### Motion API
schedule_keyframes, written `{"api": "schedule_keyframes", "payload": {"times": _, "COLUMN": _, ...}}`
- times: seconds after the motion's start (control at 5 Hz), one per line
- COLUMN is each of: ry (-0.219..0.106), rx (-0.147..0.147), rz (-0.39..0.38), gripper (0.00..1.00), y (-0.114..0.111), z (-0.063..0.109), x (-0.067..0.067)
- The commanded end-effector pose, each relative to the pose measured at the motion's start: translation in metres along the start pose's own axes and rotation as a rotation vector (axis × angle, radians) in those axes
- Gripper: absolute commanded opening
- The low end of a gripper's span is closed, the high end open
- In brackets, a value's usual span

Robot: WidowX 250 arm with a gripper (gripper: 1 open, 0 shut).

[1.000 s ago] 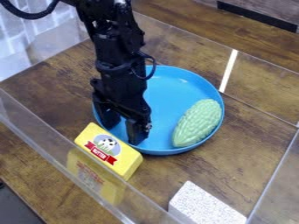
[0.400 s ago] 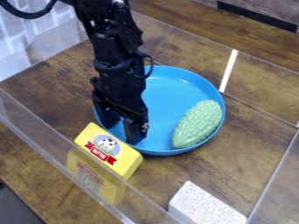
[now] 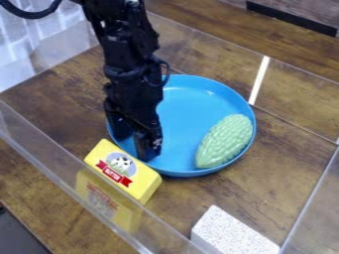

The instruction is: Put the yellow block in the blue tray

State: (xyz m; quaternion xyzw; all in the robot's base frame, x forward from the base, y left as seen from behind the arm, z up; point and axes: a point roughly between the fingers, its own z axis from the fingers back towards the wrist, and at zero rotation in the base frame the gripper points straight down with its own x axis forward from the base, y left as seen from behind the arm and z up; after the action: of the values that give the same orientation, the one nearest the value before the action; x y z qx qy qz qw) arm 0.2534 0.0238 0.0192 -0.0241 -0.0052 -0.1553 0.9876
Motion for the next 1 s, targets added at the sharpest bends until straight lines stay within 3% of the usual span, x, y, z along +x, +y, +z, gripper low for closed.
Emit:
{"api": "schedule_keyframes", "payload": {"times": 0.0, "ry": 0.135, "rx": -0.042, "rz": -0.074, "gripper": 1.0, "y": -0.011, "z": -0.015, "x": -0.039}}
{"api": "schedule_keyframes", "payload": {"times": 0.4, "ry": 0.122, "rx": -0.029, "rz": -0.094, "gripper": 1.0, "y": -0.017, "z": -0.016, "x": -0.037}}
{"api": "schedule_keyframes", "payload": {"times": 0.6, "ry": 0.116, "rx": -0.022, "rz": -0.104, "gripper": 0.0, "y": -0.017, "z": -0.016, "x": -0.037}}
{"api": "schedule_keyframes", "payload": {"times": 0.8, "ry": 0.113, "rx": -0.016, "rz": -0.144, "gripper": 0.0, "y": -0.021, "z": -0.016, "x": -0.036}}
